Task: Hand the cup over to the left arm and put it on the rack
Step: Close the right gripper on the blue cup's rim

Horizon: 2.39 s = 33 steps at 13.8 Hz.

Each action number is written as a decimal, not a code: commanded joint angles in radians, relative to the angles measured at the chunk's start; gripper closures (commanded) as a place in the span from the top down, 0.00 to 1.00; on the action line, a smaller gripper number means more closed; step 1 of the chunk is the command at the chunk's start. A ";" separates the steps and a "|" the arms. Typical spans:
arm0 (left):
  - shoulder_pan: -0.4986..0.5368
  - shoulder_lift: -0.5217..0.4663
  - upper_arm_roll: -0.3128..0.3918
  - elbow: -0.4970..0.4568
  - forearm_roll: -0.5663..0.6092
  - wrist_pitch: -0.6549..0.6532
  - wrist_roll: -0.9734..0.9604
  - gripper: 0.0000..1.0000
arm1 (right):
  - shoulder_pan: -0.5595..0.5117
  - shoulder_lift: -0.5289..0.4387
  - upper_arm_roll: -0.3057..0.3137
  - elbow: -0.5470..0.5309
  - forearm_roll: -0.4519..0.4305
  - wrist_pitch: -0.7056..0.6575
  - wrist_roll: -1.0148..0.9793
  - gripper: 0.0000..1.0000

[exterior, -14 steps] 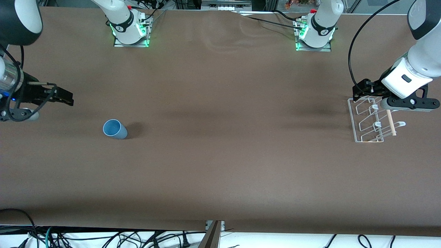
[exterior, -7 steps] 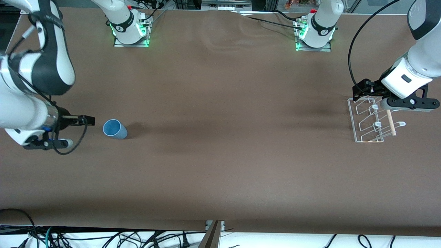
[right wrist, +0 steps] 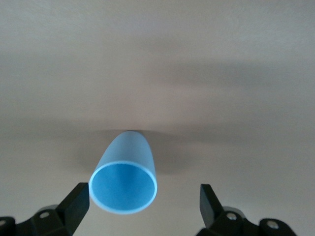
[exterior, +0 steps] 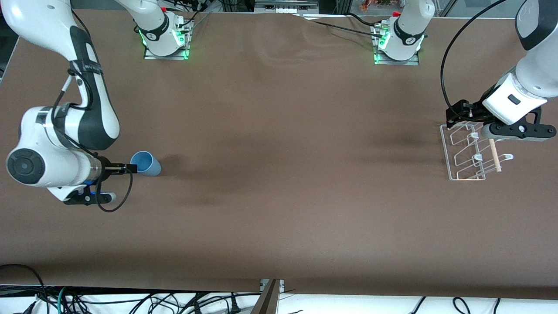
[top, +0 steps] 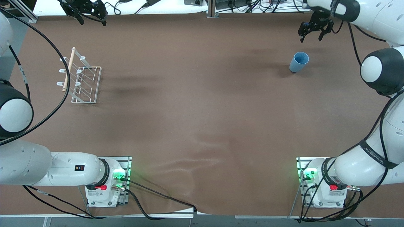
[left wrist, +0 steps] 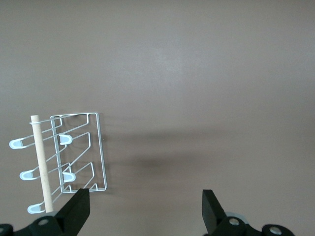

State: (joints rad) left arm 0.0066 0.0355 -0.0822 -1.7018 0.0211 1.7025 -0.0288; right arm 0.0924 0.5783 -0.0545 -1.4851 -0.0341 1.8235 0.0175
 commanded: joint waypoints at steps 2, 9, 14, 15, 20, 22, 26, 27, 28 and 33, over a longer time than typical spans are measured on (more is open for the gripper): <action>0.006 -0.023 -0.005 -0.015 -0.023 -0.011 0.001 1.00 | -0.016 -0.017 0.012 -0.113 -0.001 0.112 -0.014 0.99; 0.006 -0.023 -0.005 -0.015 -0.023 -0.011 0.001 1.00 | -0.016 -0.017 0.012 -0.188 0.000 0.174 -0.043 0.99; 0.006 -0.023 -0.004 -0.015 -0.023 -0.011 0.000 1.00 | -0.016 -0.043 0.012 -0.172 0.000 0.160 -0.057 0.99; 0.006 -0.023 -0.005 -0.015 -0.023 -0.011 0.001 1.00 | -0.017 -0.046 0.012 -0.170 0.000 0.157 -0.062 0.99; 0.003 -0.019 -0.005 -0.015 -0.023 -0.007 0.003 1.00 | -0.022 -0.055 0.007 -0.179 0.007 0.115 -0.094 0.99; 0.003 -0.019 -0.005 -0.015 -0.023 -0.007 0.003 1.00 | -0.031 -0.052 0.005 -0.199 0.008 0.114 -0.128 0.99; 0.003 -0.019 -0.005 -0.015 -0.023 -0.009 0.003 1.00 | -0.054 -0.034 0.007 -0.213 0.033 0.126 -0.146 0.99; 0.003 -0.020 -0.005 -0.015 -0.023 -0.009 0.003 1.00 | -0.054 -0.028 0.007 -0.213 0.040 0.129 -0.146 0.99; 0.003 -0.019 -0.005 -0.015 -0.023 -0.009 0.003 1.00 | -0.053 -0.015 0.008 -0.213 0.058 0.141 -0.146 0.98; 0.003 -0.019 -0.005 -0.015 -0.023 -0.011 0.003 1.00 | -0.048 0.003 0.013 -0.211 0.074 0.157 -0.142 0.13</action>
State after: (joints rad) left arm 0.0065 0.0356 -0.0853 -1.7022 0.0211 1.7025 -0.0288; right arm 0.0477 0.5871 -0.0476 -1.6863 0.0222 1.9670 -0.1111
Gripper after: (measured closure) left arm 0.000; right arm 0.374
